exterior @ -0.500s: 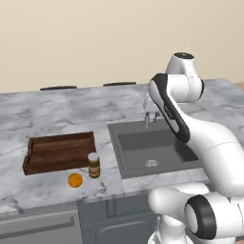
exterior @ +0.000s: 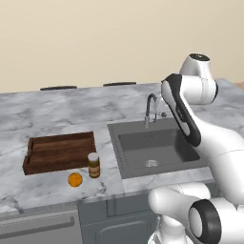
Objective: Pick up all produce items and place them in the sink. Turn on the sink faucet to wash them. Then turn the sink off and put them in the tray.
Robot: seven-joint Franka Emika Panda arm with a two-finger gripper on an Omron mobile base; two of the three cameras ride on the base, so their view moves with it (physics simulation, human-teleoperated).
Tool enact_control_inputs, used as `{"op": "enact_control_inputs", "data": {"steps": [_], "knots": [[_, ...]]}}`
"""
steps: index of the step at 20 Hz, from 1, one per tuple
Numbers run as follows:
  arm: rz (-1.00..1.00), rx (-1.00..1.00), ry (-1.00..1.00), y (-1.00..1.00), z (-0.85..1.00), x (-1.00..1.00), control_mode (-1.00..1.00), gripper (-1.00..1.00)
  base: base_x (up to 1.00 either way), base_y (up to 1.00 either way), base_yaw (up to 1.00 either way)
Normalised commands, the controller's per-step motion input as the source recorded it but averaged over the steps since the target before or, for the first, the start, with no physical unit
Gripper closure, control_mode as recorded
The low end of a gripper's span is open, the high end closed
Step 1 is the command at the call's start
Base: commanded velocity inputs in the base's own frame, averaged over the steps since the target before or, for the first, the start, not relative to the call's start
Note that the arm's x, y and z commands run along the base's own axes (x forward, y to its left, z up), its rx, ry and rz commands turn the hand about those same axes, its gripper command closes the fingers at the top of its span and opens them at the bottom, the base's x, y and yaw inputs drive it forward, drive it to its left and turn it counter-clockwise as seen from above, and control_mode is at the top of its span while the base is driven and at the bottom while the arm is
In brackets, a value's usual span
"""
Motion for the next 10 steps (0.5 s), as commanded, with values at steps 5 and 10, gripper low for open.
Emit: {"op": "enact_control_inputs", "data": {"steps": [5,10], "knots": [[0.0,0.01,-0.03,-0.62,-0.08,-0.07,-1.0,-1.0,0.0,0.0,0.0],[0.0,0.0,-0.01,-0.55,-0.16,0.0,-1.0,-1.0,0.0,0.0,0.0]]}}
